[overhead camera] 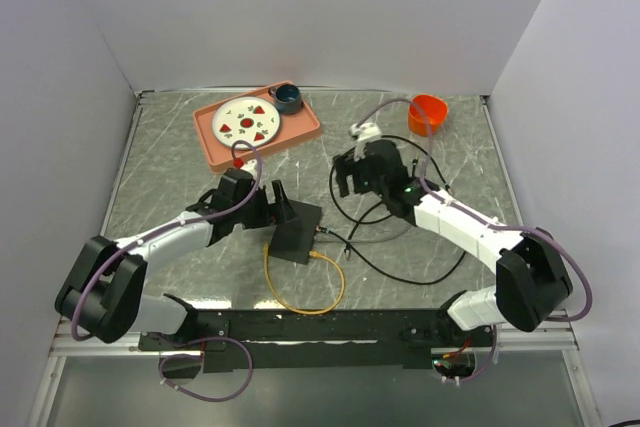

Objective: Insert the plug into the switch port

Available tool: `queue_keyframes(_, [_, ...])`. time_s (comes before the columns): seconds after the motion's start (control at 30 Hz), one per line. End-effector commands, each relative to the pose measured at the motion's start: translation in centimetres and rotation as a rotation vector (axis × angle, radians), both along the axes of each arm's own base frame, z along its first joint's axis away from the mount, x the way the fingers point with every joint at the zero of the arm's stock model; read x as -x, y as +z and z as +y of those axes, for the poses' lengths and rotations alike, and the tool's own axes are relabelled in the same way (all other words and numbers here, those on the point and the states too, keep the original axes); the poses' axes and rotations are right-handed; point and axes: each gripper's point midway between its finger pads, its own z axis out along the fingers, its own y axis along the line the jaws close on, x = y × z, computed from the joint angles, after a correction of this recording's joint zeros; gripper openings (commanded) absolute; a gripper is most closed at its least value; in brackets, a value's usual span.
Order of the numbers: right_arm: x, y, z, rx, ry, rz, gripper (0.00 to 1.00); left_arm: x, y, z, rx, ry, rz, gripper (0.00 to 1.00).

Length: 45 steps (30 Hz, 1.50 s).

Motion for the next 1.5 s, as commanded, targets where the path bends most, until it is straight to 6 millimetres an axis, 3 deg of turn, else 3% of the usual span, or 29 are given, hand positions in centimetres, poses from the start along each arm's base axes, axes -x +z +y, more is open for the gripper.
queue_keyframes(0.0, [-2.7, 0.7, -5.1, -0.012, -0.241, 0.01, 0.9, -0.6, 2.1, 0.6, -0.017, 0.007, -0.061, 0.99])
queue_keyframes(0.23, [-5.0, -2.2, -12.6, 0.019, -0.508, 0.148, 0.86, 0.0, 3.3, 0.7, -0.012, -0.021, -0.091, 0.99])
queue_keyframes(0.33, [-5.6, -3.7, -14.4, 0.025, -0.545, 0.217, 0.86, 0.2, 3.5, 0.8, -0.017, -0.033, -0.102, 0.99])
queue_keyframes(0.6, [-7.5, -8.3, -17.4, 0.012, -0.614, 0.399, 0.84, 1.0, 2.7, 0.7, 0.004, -0.051, -0.087, 0.99])
queue_keyframes(0.87, [-8.5, -10.8, -17.9, 0.01, -0.628, 0.55, 0.8, 1.4, 2.1, 0.3, 0.023, -0.07, -0.067, 0.99])
queue_keyframes(0.9, [-8.6, -11.1, -18.2, 0.004, -0.633, 0.566, 0.7, 1.5, 2.1, 0.3, 0.024, -0.071, -0.067, 0.99])
queue_keyframes(0.97, [-8.6, -11.8, -18.0, -0.008, -0.62, 0.609, 0.6, 1.5, 2.2, 0.3, 0.027, -0.071, -0.072, 0.99])
queue_keyframes(1.0, [-8.7, -11.9, -18.0, -0.029, -0.614, 0.622, 0.44, 1.5, 2.3, 0.3, 0.029, -0.072, -0.074, 0.99])
queue_keyframes(1.03, [-8.6, -12.1, -18.0, -0.035, -0.611, 0.634, 0.4, 1.5, 2.4, 0.3, 0.03, -0.072, -0.077, 0.99])
queue_keyframes(1.27, [-8.3, -13.3, -18.1, -0.056, -0.585, 0.699, 0.38, 1.4, 2.8, 0.2, 0.027, -0.075, -0.084, 0.99])
queue_keyframes(1.33, [-8.4, -13.3, -17.8, -0.063, -0.566, 0.7, 0.27, 1.5, 2.9, 0.3, 0.029, -0.075, -0.087, 0.99])
queue_keyframes(1.37, [-8.4, -13.2, -17.6, -0.065, -0.55, 0.696, 0.11, 1.4, 2.9, 0.3, 0.029, -0.073, -0.088, 0.99])
queue_keyframes(1.4, [-8.6, -13.1, -17.3, -0.079, -0.537, 0.691, 0.04, 1.4, 3.0, 0.3, 0.029, -0.074, -0.09, 0.99])
queue_keyframes(1.47, [-8.6, -12.2, -16.8, -0.076, -0.515, 0.659, 0.0, 1.5, 3.0, 0.4, 0.026, -0.072, -0.09, 0.99])
